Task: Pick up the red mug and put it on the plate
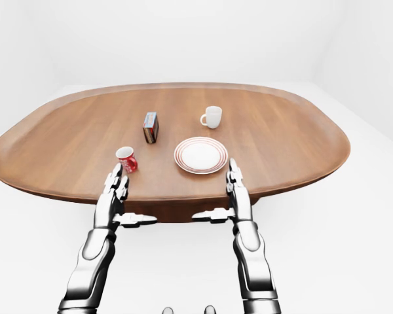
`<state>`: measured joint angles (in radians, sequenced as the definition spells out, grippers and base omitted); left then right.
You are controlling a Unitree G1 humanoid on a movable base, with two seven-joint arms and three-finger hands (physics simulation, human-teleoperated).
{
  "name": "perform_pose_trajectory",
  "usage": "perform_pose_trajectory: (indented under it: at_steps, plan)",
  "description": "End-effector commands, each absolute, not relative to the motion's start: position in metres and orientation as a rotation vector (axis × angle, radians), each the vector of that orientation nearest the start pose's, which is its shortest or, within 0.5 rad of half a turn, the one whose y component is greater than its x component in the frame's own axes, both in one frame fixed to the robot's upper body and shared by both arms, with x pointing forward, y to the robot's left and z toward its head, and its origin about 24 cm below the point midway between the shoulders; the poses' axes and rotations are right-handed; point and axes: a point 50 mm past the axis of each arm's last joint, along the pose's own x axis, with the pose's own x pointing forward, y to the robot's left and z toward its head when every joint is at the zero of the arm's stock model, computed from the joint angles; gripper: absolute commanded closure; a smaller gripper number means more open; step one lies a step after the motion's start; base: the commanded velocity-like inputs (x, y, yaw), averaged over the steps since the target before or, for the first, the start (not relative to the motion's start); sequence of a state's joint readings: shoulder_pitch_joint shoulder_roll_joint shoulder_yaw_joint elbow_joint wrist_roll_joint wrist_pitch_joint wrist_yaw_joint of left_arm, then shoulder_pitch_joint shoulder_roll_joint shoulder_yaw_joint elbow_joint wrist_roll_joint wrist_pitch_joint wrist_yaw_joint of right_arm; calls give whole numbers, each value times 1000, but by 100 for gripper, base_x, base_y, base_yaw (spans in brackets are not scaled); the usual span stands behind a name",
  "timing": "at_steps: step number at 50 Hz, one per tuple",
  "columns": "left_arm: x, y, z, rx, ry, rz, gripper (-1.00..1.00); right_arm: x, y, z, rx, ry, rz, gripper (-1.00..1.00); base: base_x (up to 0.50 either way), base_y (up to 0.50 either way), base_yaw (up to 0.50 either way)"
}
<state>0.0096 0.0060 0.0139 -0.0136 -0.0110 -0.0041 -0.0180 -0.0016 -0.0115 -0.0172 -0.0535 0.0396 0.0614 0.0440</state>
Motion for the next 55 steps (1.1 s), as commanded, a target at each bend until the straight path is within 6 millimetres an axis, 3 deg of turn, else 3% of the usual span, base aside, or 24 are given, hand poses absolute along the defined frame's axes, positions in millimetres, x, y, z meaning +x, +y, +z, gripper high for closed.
perform_pose_trajectory:
  at_steps: [1,8,10,12,14,15,17,20,22,30,40,55]
  plan:
    - [249,161,47,-16,-28,0,-100,253,-155,72,47,-83,115,-100,0,0,0]
    - [251,161,48,-19,-29,2,-100,254,-158,72,37,-82,112,-100,0,0,0]
    - [251,162,54,-24,-35,4,-100,253,-160,82,44,-123,101,-100,0,0,0]
    - [248,166,105,-87,-226,14,-100,249,-161,117,19,-273,92,-100,0,0,0]
    - [229,176,191,-172,-617,40,-100,235,-159,167,-46,-496,96,-100,0,0,0]
    - [218,181,218,-225,-757,49,-100,229,-158,184,-72,-579,98,-100,0,0,0]
    - [206,190,251,-330,-919,77,-100,220,-156,209,-118,-699,94,-100,0,0,0]
    - [211,191,250,-357,-891,70,-100,221,-158,210,-135,-704,58,-100,0,0,0]
    - [220,188,239,-318,-826,80,-100,219,-161,204,-101,-681,42,-100,0,0,0]
    - [207,202,266,-439,-946,109,-100,214,-160,206,-102,-695,67,-100,0,0,0]
    - [209,206,267,-450,-929,125,-100,214,-163,209,-107,-707,58,-100,0,0,0]
    - [212,209,268,-453,-923,136,-100,212,-164,209,-97,-707,64,-100,-3,48,0]
